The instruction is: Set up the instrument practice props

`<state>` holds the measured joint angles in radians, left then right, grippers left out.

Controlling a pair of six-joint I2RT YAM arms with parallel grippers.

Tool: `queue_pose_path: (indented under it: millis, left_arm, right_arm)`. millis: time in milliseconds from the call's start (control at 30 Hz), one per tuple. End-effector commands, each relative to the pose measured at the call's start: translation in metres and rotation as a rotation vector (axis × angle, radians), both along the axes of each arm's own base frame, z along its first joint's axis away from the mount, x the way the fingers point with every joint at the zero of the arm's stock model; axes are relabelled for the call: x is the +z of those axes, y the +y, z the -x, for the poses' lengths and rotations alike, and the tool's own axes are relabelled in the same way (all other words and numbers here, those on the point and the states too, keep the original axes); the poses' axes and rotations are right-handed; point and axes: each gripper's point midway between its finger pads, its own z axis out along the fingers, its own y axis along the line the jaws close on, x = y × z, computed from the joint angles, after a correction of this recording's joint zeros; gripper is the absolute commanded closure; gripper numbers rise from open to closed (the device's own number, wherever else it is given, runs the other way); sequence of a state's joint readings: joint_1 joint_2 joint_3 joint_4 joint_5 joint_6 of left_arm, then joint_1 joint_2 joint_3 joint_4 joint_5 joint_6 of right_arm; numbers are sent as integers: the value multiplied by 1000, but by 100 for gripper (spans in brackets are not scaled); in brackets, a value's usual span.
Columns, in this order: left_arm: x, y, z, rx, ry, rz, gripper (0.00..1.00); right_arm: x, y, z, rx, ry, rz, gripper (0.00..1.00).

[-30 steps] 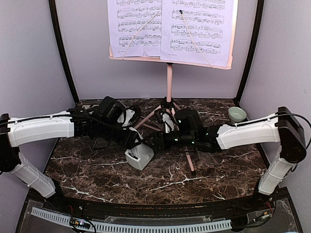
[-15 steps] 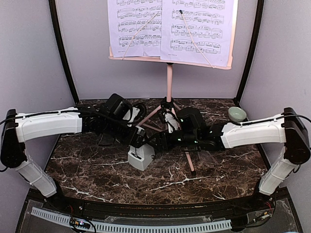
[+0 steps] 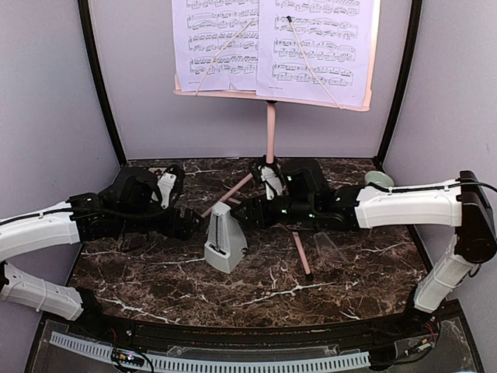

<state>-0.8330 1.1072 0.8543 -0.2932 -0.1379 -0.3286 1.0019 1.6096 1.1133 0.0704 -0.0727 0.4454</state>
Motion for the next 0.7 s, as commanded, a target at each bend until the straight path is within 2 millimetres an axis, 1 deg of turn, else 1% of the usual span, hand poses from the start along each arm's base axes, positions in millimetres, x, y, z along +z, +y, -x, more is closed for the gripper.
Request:
queue_pose_path:
  millis: [0, 67, 267, 500, 667]
  left_arm:
    - [-13, 2, -6, 35, -23, 16, 7]
    - [-18, 0, -9, 38, -25, 11, 8]
    - [-18, -16, -18, 20, -28, 34, 10]
    - [-15, -19, -21, 8, -42, 36, 11]
    - [-15, -23, -22, -4, -50, 35, 12]
  right_arm:
    - [43, 11, -7, -11, -48, -76, 35]
    - [42, 15, -9, -17, -33, -78, 37]
    - [46, 24, -14, -29, -11, -100, 42]
    - [39, 34, -17, -17, 6, -87, 46]
    - [33, 38, -16, -14, 9, -77, 48]
